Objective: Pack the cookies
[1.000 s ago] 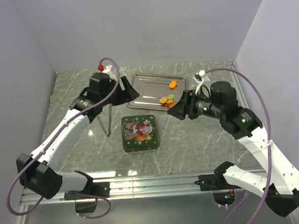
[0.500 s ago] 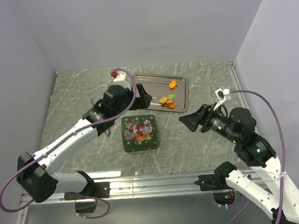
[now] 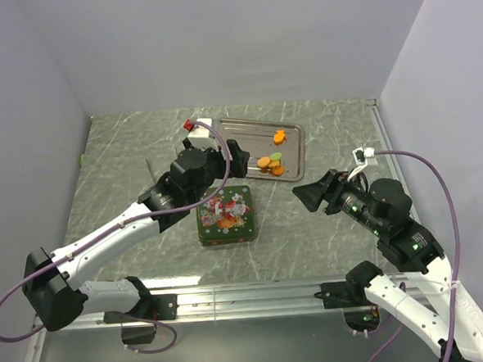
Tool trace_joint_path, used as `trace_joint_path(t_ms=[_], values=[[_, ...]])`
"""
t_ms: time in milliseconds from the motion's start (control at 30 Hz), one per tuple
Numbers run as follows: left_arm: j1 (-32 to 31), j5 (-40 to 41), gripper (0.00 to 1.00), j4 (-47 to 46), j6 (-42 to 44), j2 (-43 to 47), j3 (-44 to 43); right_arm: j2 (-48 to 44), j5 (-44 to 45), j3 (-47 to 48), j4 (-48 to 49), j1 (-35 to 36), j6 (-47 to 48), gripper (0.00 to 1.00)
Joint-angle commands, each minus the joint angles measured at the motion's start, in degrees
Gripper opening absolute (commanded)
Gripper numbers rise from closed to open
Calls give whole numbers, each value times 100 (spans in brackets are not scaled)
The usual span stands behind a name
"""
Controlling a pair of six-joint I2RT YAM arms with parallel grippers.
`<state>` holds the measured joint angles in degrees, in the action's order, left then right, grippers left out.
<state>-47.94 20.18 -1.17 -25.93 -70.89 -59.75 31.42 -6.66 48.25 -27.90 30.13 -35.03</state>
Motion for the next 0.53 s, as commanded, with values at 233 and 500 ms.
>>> trace_joint_path(t_ms=[233,500], values=[[-48,565,100,-16,80,585,279,206,86,-62,645,19,119,83],[-40,1083,99,319,176,1112,534,689,531,360,743,19,373,83]])
